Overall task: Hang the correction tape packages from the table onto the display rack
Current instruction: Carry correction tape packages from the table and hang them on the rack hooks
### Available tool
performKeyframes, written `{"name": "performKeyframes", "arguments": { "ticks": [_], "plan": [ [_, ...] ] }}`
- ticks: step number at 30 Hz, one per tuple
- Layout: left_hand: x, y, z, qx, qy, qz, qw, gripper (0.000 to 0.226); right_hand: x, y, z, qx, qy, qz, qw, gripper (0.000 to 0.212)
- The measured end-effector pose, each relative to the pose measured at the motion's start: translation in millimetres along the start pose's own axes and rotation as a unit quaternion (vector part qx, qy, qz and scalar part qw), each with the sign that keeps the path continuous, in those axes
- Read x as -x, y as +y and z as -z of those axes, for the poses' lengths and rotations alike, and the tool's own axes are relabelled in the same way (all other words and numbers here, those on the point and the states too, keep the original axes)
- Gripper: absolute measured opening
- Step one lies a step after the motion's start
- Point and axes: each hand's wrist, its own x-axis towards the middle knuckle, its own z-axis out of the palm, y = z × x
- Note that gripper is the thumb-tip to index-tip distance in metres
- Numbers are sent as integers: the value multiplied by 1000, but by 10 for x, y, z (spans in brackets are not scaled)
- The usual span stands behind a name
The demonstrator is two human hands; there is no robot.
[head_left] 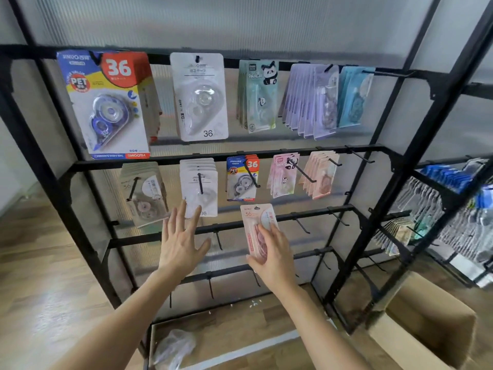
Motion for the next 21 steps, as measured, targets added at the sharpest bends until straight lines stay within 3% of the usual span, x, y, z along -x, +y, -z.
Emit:
{"name": "performKeyframes", "arguments": {
  "ticks": [13,21],
  "plan": [
    [529,1231,-231,44,12,-17,999,81,540,874,853,-6,-3,11,1000,73],
    [299,1594,-327,41,-2,-46,998,83,412,1155,1107,-2,29,-8,1000,74]
  ]
}}
